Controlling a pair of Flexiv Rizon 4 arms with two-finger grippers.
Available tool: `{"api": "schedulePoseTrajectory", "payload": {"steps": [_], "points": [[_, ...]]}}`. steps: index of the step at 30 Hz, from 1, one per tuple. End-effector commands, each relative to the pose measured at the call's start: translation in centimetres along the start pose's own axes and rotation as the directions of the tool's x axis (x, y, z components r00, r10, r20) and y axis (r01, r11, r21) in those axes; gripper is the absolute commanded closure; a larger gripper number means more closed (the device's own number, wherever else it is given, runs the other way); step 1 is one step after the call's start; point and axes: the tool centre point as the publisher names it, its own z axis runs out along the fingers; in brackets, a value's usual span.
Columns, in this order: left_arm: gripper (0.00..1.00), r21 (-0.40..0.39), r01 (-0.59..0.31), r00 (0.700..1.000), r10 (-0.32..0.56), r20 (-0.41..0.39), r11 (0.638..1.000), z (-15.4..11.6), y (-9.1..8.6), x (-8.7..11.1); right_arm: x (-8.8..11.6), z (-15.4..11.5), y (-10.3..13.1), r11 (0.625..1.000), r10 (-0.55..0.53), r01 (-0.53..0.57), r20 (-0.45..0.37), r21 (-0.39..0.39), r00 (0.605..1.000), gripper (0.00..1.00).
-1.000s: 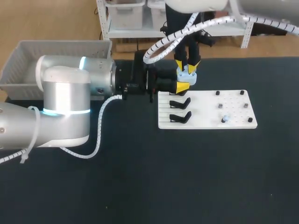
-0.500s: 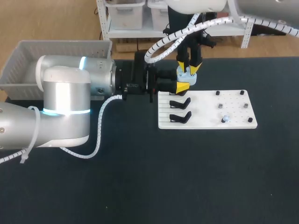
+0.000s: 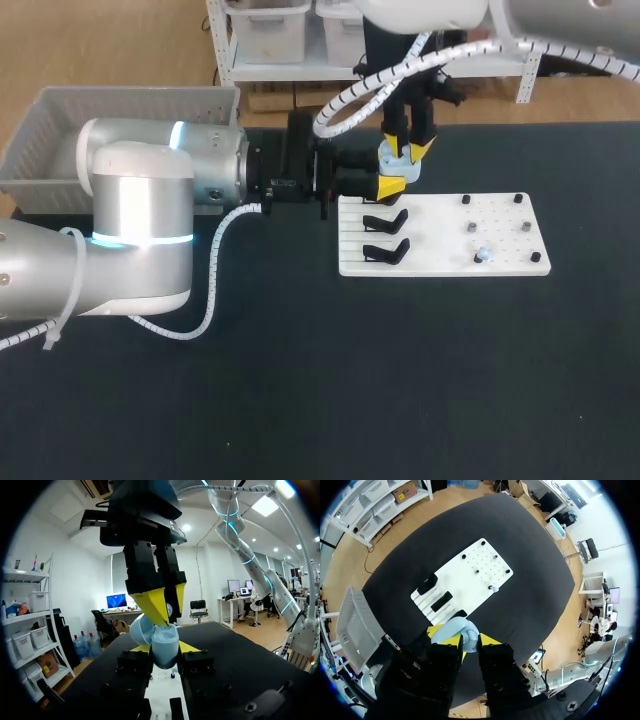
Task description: Pick up each earbud case from the left stands, insert the matching earbuds, close the lid, and place the case in the box.
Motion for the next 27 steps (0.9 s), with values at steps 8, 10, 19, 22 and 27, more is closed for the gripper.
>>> {"api": "schedulePoseTrajectory", "payload": {"steps": [8, 10, 19, 22, 27], "points": [[1.0, -0.008, -0.004, 1.0, 0.004, 0.004, 1.0, 0.0, -0.2, 0.1, 0.7, -0.2, -0.3, 1.0, 0.003, -0.003, -0.018, -0.016, 1.0, 0.0], [1.0, -0.008, -0.004, 1.0, 0.004, 0.004, 1.0, 0.0, -0.2, 0.1, 1.3, -1.1, -1.0, 0.998, -0.008, 0.007, -0.014, -0.068, 1.0, 0.01], [1.0, -0.008, -0.004, 1.0, 0.004, 0.004, 1.0, 0.0, -0.2, 0.1, 2.1, -3.0, -7.0, 0.965, -0.067, 0.097, 0.129, -0.242, 0.989, 0.01], [1.0, -0.008, -0.004, 1.0, 0.004, 0.004, 1.0, 0.0, -0.2, 0.1, 1.5, -2.5, -8.7, 0.95, -0.092, 0.135, 0.161, -0.282, 0.983, 0.1], [1.0, -0.008, -0.004, 1.0, 0.004, 0.004, 1.0, 0.0, -0.2, 0.1, 0.7, -1.5, -10.4, 0.93, -0.093, 0.155, 0.193, -0.335, 0.977, 0.31]]}}
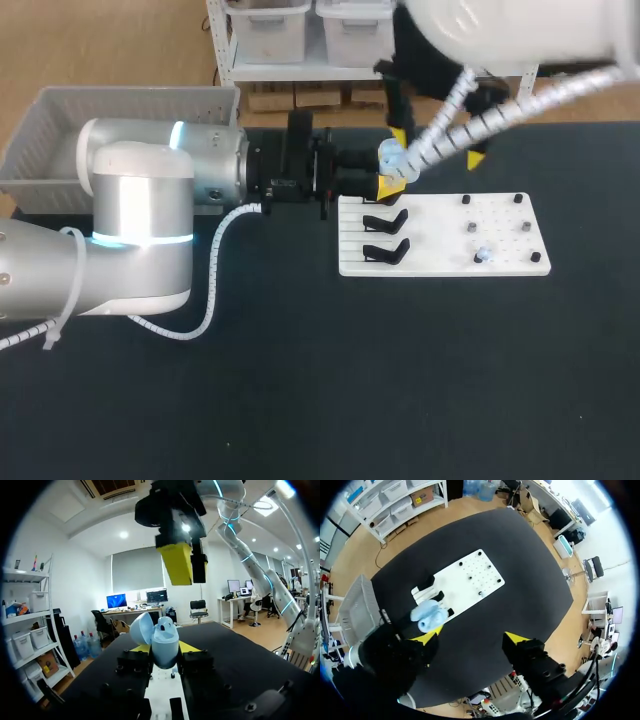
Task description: Pick up each earbud case from the left stands, insert the matching earbuds, close the lid, and place the case in the box.
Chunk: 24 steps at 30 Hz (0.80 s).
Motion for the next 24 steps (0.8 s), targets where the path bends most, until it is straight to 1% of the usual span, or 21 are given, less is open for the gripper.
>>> {"api": "schedulePoseTrajectory", "payload": {"steps": [1, 2, 5, 6, 8, 12, 15, 18, 22, 24], "points": [[1.0, -0.008, -0.004, 1.0, 0.004, 0.003, 1.0, 0.0, -0.2, 0.1, 0.2, 0.9, -5.2, 0.951, 0.036, -0.011, 0.074, -0.308, 0.997, 0.32], [1.0, -0.008, -0.004, 1.0, 0.004, 0.003, 1.0, 0.0, -0.2, 0.1, 0.0, 1.0, -5.4, 0.95, 0.041, -0.012, 0.086, -0.313, 0.995, 0.23], [1.0, -0.008, -0.004, 1.0, 0.004, 0.003, 1.0, 0.0, -0.2, 0.1, -0.5, 1.4, -5.9, 0.941, 0.047, -0.018, 0.077, -0.339, 0.996, 0.2], [1.0, -0.008, -0.004, 1.0, 0.004, 0.003, 1.0, 0.0, -0.2, 0.1, -0.6, 1.6, -6.0, 0.94, 0.047, -0.017, 0.08, -0.34, 0.996, 0.24], [1.0, -0.008, -0.004, 1.0, 0.004, 0.003, 1.0, 0.0, -0.2, 0.1, -0.8, 2.1, -6.2, 0.94, 0.039, -0.009, 0.083, -0.34, 0.996, 0.2], [1.0, -0.008, -0.004, 1.0, 0.004, 0.003, 1.0, 0.0, -0.2, 0.1, -0.9, 3.5, -6.3, 0.947, -0.012, 0.04, 0.089, -0.32, 0.996, 0.19], [1.0, -0.008, -0.004, 1.0, 0.004, 0.003, 1.0, 0.0, -0.2, 0.1, -1.1, 4.7, -6.2, 0.945, -0.052, 0.078, 0.089, -0.317, 0.995, 0.25], [1.0, -0.008, -0.004, 1.0, 0.004, 0.003, 1.0, 0.0, -0.2, 0.1, -1.5, 6.0, -6.2, 0.943, -0.087, 0.109, 0.083, -0.313, 0.993, 0.21], [1.0, -0.008, -0.004, 1.0, 0.004, 0.003, 1.0, 0.0, -0.2, 0.1, -2.0, 7.8, -6.1, 0.945, -0.137, 0.158, 0.093, -0.287, 0.986, 0.15], [1.0, -0.008, -0.004, 1.0, 0.004, 0.003, 1.0, 0.0, -0.2, 0.1, -2.1, 8.9, -6.0, 0.944, -0.163, 0.182, 0.091, -0.276, 0.982, 0.16]]}}
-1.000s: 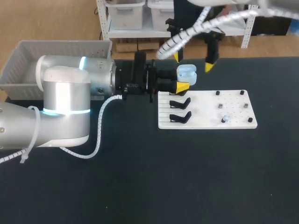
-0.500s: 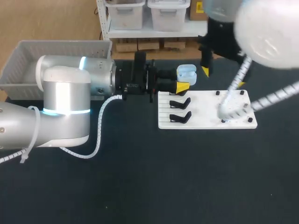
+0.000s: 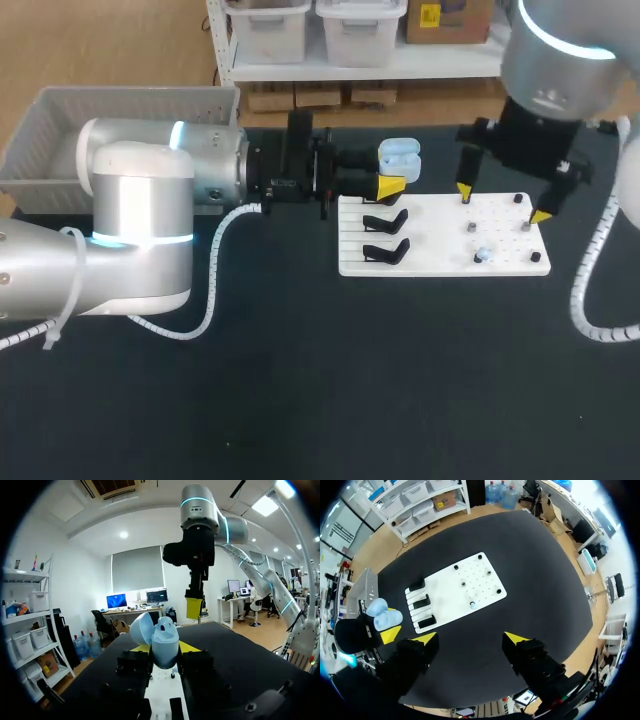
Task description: Pick up each earbud case from the left stands, insert the matching earbuds, close the lid, and place the case in the box.
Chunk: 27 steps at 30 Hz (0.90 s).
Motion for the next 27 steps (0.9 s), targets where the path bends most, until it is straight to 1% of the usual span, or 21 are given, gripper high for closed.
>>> {"api": "schedulePoseTrajectory", "payload": {"steps": [1, 4, 5, 7, 9, 17, 20, 22, 25, 27], "points": [[1.0, -0.008, -0.004, 1.0, 0.004, 0.003, 1.0, 0.0, -0.2, 0.1, -0.2, 2.3, -0.3, 0.997, -0.03, 0.03, -0.005, -0.065, 1.0, 0.17], [1.0, -0.008, -0.004, 1.0, 0.004, 0.003, 1.0, 0.0, -0.2, 0.1, -0.2, 3.5, -0.6, 0.997, -0.055, 0.055, -0.009, -0.049, 0.998, 0.2], [1.0, -0.008, -0.004, 1.0, 0.004, 0.003, 1.0, 0.0, -0.2, 0.1, -0.3, 3.9, -0.8, 0.997, -0.055, 0.054, -0.015, -0.051, 0.998, 0.23], [1.0, -0.008, -0.004, 1.0, 0.004, 0.003, 1.0, 0.0, -0.2, 0.1, -0.5, 4.7, -1.1, 0.997, -0.062, 0.062, -0.016, -0.037, 0.998, 0.25], [1.0, -0.008, -0.004, 1.0, 0.004, 0.003, 1.0, 0.0, -0.2, 0.1, -0.7, 5.3, -1.3, 0.997, -0.067, 0.066, -0.019, -0.037, 0.998, 0.29], [1.0, -0.008, -0.004, 1.0, 0.004, 0.003, 1.0, 0.0, -0.2, 0.1, -0.2, 7.7, -1.4, 0.993, -0.112, 0.111, -0.028, -0.041, 0.993, 0.3], [1.0, -0.008, -0.004, 1.0, 0.004, 0.003, 1.0, 0.0, -0.2, 0.1, -0.3, 8.7, -1.3, 0.992, -0.115, 0.113, -0.034, -0.055, 0.993, 0.29], [1.0, -0.008, -0.004, 1.0, 0.004, 0.003, 1.0, 0.0, -0.2, 0.1, -0.5, 9.4, -1.2, 0.992, -0.115, 0.113, -0.038, -0.059, 0.993, 0.27], [1.0, -0.008, -0.004, 1.0, 0.004, 0.003, 1.0, 0.0, -0.2, 0.1, -0.5, 10.2, -0.8, 0.991, -0.12, 0.117, -0.047, -0.063, 0.992, 0.29], [1.0, -0.008, -0.004, 1.0, 0.004, 0.003, 1.0, 0.0, -0.2, 0.1, -0.4, 11.0, -0.7, 0.991, -0.121, 0.118, -0.058, -0.057, 0.991, 0.29]]}}
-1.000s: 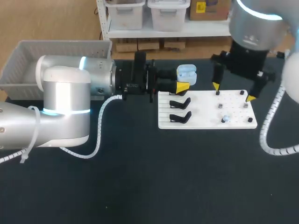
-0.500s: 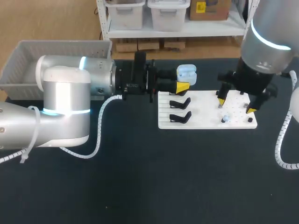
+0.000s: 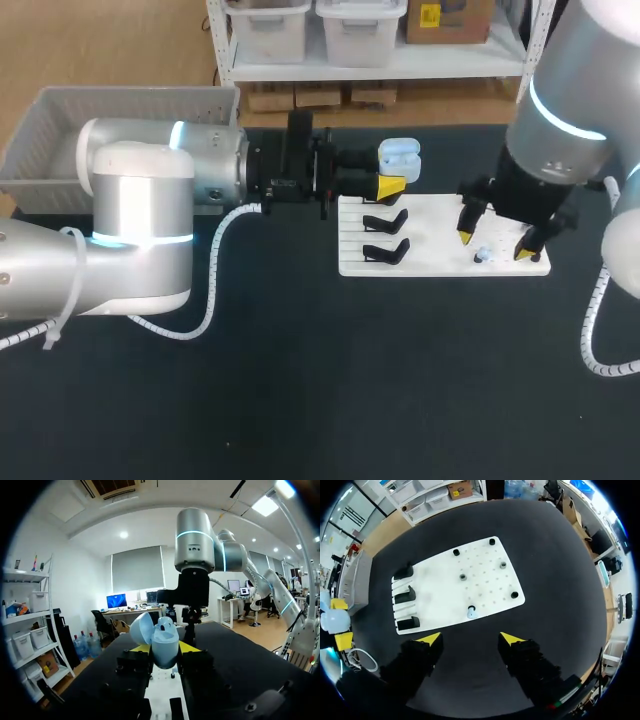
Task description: Pick up each earbud case from the left stands, insert the matching earbuds, close the lid, and place the case in the box.
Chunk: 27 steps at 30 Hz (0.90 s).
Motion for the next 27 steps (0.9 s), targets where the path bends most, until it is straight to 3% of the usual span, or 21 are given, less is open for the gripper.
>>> {"api": "schedulePoseTrajectory", "payload": {"steps": [1, 6, 8, 19, 27], "points": [[1.0, -0.008, -0.004, 1.0, 0.004, 0.003, 1.0, 0.0, -0.2, 0.1, -0.3, 2.0, 0.3, 1.0, 0.003, -0.002, -0.021, 0.009, 1.0, 0.32], [1.0, -0.008, -0.004, 1.0, 0.004, 0.003, 1.0, 0.0, -0.2, 0.1, -0.5, 2.9, -0.1, 1.0, 0.012, -0.012, -0.034, 0.005, 0.999, 0.4], [1.0, -0.008, -0.004, 1.0, 0.004, 0.003, 1.0, 0.0, -0.2, 0.1, -0.7, 3.1, -0.1, 1.0, 0.004, -0.004, -0.032, 0.001, 0.999, 0.36], [1.0, -0.008, -0.004, 1.0, 0.004, 0.003, 1.0, 0.0, -0.2, 0.1, -1.9, 3.9, -0.4, 1.0, 0.014, -0.015, -0.022, -0.024, 1.0, 0.56], [1.0, -0.008, -0.004, 1.0, 0.004, 0.003, 1.0, 0.0, -0.2, 0.1, -1.6, 4.2, -0.7, 0.999, 0.009, -0.01, -0.035, -0.03, 0.999, 0.56]]}}
